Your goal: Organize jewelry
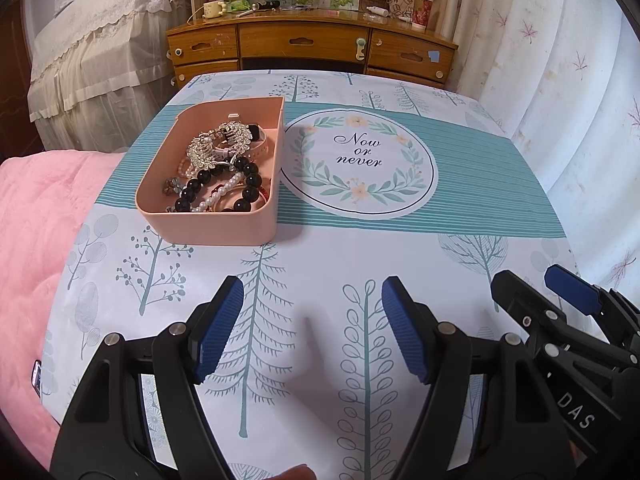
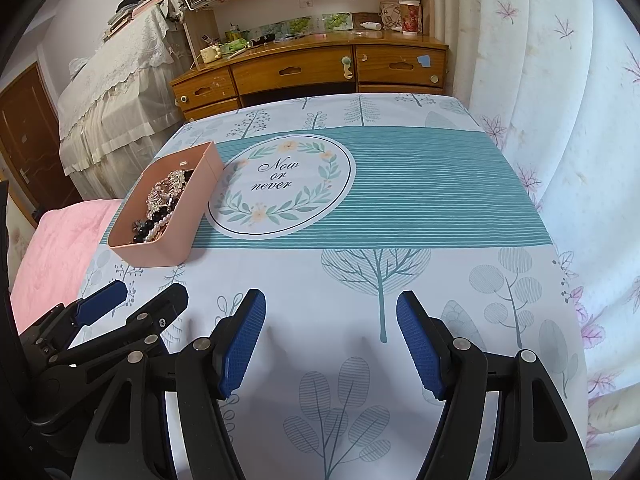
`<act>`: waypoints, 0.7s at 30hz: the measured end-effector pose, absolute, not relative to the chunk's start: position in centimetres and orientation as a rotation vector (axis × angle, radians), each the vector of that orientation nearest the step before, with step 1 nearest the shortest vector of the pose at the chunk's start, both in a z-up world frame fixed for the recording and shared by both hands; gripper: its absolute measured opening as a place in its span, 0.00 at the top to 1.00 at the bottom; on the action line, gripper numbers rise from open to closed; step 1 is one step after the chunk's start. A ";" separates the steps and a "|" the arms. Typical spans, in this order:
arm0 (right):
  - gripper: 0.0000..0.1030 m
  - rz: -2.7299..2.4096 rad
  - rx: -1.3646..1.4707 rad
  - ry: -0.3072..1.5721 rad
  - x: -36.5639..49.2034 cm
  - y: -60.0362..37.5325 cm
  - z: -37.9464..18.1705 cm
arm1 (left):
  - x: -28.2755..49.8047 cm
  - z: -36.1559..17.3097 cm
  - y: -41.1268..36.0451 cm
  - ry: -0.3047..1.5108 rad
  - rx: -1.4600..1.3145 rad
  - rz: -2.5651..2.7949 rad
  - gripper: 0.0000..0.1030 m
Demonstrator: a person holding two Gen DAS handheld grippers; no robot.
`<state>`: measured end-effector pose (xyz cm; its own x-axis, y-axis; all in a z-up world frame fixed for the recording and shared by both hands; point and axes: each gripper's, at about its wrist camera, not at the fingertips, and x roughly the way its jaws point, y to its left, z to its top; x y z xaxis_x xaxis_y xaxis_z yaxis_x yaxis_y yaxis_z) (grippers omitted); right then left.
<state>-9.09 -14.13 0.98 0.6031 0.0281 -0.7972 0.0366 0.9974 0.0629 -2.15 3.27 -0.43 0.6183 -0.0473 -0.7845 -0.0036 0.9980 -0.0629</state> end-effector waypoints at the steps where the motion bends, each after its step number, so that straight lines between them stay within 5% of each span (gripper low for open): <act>1: 0.33 -0.005 0.075 0.923 -9.1 -14.1 1.0 | -2.2 -0.5 3.3 0.904 -0.060 -0.025 0.33; 21: 0.33 -0.005 0.077 0.924 -9.1 -14.0 0.8 | -2.3 -0.7 3.4 0.907 -0.058 -0.020 0.33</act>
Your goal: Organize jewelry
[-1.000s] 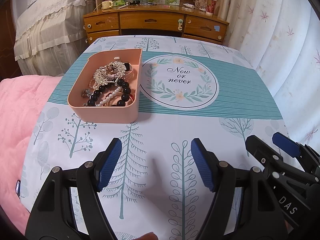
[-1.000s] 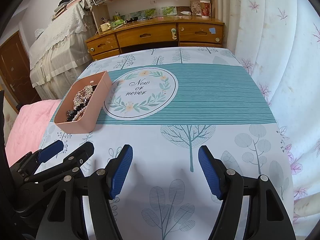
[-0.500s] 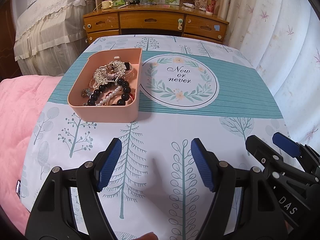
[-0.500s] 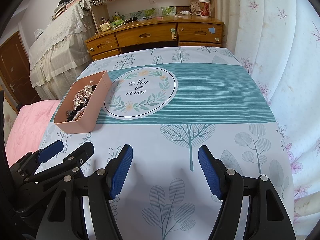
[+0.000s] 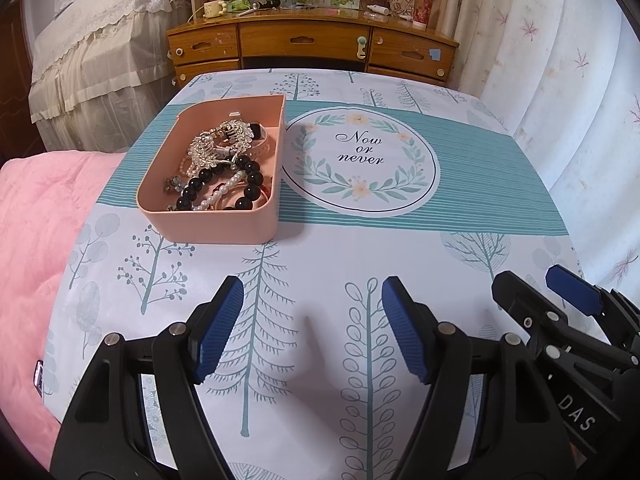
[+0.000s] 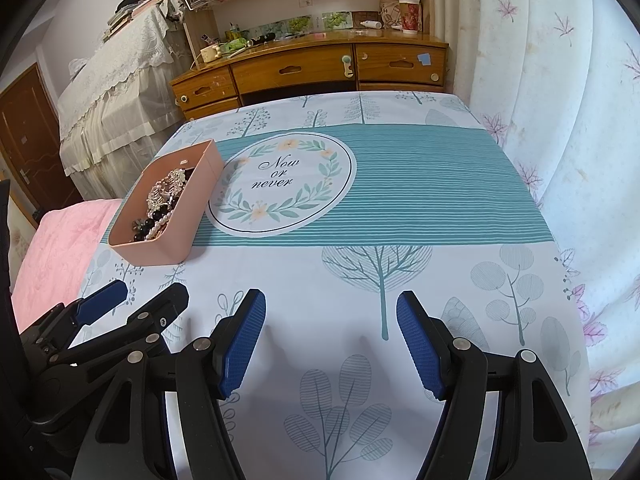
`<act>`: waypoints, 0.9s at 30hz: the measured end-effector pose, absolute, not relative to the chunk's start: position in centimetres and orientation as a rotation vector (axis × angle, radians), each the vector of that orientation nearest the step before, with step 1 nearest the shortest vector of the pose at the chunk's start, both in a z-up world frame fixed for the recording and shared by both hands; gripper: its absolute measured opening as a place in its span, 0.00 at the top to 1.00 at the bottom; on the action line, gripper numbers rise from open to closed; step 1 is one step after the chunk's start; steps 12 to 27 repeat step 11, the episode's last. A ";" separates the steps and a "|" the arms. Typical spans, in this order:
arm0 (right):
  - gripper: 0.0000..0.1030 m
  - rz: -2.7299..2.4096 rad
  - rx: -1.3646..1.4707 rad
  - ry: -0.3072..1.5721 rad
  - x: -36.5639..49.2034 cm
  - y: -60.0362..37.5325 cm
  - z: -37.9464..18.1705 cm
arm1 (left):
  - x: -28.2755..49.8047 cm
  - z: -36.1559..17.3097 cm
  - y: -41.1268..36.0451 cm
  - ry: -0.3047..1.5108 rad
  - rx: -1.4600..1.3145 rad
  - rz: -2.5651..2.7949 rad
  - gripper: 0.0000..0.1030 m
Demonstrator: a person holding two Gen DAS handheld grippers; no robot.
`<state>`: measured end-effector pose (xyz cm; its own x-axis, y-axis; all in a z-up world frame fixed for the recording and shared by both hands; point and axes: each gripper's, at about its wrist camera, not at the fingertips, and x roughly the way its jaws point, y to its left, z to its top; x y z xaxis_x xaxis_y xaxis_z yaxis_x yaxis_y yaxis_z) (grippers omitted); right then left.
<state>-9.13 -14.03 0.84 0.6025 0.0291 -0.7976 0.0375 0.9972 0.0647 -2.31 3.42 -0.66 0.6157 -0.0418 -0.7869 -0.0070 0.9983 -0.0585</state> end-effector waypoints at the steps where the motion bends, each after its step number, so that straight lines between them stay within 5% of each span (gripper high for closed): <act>1: 0.33 -0.005 0.077 0.924 -9.1 -14.1 0.9 | -2.3 -0.7 3.5 0.908 -0.058 -0.021 0.33; 27: 0.33 -0.010 0.087 0.939 -9.2 -13.9 0.2 | -2.4 -1.2 3.7 0.927 -0.053 -0.024 0.33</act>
